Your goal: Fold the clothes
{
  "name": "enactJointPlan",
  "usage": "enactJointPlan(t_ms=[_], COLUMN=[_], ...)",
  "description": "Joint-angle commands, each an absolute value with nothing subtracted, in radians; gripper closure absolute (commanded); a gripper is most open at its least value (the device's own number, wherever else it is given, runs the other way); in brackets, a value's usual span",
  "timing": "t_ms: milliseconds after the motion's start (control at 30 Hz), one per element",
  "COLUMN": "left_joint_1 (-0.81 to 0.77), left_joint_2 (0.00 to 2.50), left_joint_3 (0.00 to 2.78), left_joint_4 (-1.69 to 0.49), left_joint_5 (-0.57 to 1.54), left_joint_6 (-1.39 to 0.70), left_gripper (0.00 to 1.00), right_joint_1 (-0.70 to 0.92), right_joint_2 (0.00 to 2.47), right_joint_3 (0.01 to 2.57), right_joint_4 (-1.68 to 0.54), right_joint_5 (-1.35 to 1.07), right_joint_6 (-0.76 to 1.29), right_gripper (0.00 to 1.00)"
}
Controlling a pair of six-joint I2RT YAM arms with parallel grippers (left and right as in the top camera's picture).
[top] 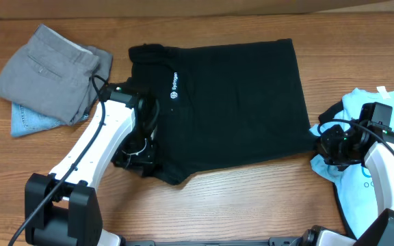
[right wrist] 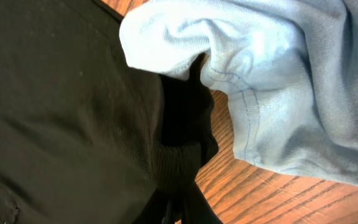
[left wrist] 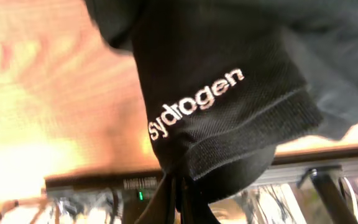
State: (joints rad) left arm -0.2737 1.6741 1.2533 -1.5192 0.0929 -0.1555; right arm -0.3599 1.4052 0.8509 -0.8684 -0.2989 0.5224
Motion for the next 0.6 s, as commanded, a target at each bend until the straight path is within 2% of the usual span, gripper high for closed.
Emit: enactJointPlan(t_ms=[0,67,167,200,267,433,467,567], left_joint_1=[-0.286,-0.291,-0.292,-0.291,-0.288,-0.249,-0.236,-0.191], left_joint_2=[1.675,1.675,1.675,1.675,1.675,1.675,1.675,1.675], left_joint_3=[1.266,1.265,1.265,1.265,1.266,1.265,1.265,1.264], left_joint_4=[-1.569,-1.600,-1.617,-1.618,-1.616,-1.527,-1.491,-1.349], left_joint_5=[0.142,0.155,0.161,0.162,0.160,0.008,-0.025,-0.063], left_joint_6=[-0.218,-0.219,-0.222,-0.222,-0.221,-0.286,-0.299,-0.303], left_gripper=[0.94,0.85,0.55,0.48,0.44,0.45,0.51,0.77], right_joint_1=[-0.360,-0.360,-0.360,-0.360,-0.360,-0.360,-0.360,-0.360], right_joint_2=[1.388,1.388,1.388,1.388,1.388,1.388,1.388,1.388], right_joint_3=[0.873,0.873,0.873,0.873,0.873,0.873,0.873,0.873], right_joint_4=[-0.862,-0.859,-0.854,-0.852,-0.850,-0.842,-0.842,-0.842], right_joint_5=[-0.289,-0.289,-0.289,-0.289,-0.289,-0.289,-0.289,-0.289], right_joint_6=[0.516,0.516,0.516,0.516,0.516,0.516,0.516,0.516], right_gripper=[0.94,0.94,0.94,0.94,0.94,0.94,0.94,0.94])
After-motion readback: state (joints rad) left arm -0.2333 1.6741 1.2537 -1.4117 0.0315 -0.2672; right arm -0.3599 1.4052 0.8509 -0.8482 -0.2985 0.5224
